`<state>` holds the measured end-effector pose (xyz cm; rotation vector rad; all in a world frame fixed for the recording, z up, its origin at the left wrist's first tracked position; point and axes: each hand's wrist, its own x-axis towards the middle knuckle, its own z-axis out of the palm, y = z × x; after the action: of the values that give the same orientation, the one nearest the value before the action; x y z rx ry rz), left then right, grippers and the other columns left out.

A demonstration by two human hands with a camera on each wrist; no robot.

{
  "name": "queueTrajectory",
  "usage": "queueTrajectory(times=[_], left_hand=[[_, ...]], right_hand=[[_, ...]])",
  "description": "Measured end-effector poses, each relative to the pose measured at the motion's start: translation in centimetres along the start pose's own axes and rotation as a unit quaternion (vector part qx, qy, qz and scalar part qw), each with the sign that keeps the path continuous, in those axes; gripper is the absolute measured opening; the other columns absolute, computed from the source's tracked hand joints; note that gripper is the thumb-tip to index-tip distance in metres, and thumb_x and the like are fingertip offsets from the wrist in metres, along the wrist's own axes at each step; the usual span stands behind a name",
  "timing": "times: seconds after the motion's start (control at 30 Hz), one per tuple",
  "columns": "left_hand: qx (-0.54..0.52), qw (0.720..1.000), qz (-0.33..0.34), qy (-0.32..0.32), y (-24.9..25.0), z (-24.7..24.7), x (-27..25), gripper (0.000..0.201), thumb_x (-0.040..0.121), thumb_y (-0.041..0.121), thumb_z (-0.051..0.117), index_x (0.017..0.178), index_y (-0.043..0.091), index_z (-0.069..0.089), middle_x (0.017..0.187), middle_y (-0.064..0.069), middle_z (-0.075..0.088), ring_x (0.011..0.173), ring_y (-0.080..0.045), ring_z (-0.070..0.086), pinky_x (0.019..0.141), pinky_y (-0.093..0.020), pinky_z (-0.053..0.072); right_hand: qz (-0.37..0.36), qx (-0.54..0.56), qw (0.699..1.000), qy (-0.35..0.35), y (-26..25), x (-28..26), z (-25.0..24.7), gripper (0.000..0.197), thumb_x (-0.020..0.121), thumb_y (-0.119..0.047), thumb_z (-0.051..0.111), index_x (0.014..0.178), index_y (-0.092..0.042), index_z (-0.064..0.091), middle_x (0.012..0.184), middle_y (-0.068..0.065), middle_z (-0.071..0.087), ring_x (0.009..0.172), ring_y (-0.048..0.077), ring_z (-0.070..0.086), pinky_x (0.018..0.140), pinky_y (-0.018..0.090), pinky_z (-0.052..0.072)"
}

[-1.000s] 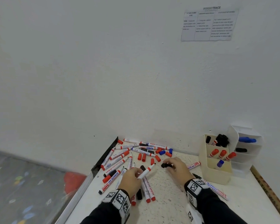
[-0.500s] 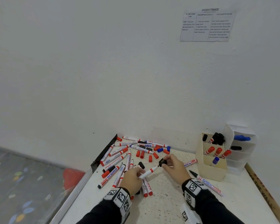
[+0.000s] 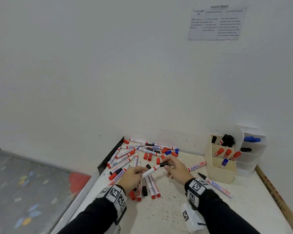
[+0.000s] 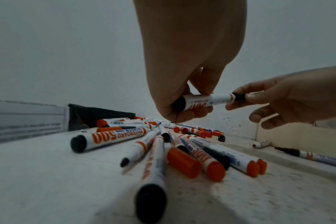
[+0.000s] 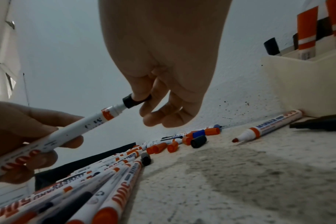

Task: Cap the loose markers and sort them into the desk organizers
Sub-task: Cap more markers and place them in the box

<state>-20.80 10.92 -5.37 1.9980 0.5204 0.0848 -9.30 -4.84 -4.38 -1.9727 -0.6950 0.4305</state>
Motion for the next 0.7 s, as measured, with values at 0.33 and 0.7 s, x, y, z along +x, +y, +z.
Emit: queueTrajectory(times=[0.33,0.7], left_hand=[[0.05,0.998,0.048,-0.01,0.5,-0.8,-2.0,0.016,0.09,0.037,0.055,0.098,0.025,0.063,0.09,0.003,0.061,0.079,-0.01,0.054,0.074,-0.023,0.047],[-0.095,0.976,-0.079,-0.178,1.6,1.3,-2.8,0.033,0.098,0.039,0.039,0.078,0.018,0.055,0.056,0.005,0.039,0.038,-0.006,0.028,0.037,-0.014,0.023]], right_hand=[[0.012,-0.067,0.998,-0.017,-1.5,-0.2,2.2,0.033,0.098,-0.039,0.034,0.079,-0.017,0.049,0.069,-0.003,0.049,0.059,0.007,0.043,0.059,0.02,0.035],[0.047,0.036,0.998,0.029,0.8,-1.9,3.0,0.04,0.096,-0.038,0.037,0.061,-0.019,0.037,0.053,-0.004,0.029,0.05,0.01,0.028,0.053,0.025,0.025]])
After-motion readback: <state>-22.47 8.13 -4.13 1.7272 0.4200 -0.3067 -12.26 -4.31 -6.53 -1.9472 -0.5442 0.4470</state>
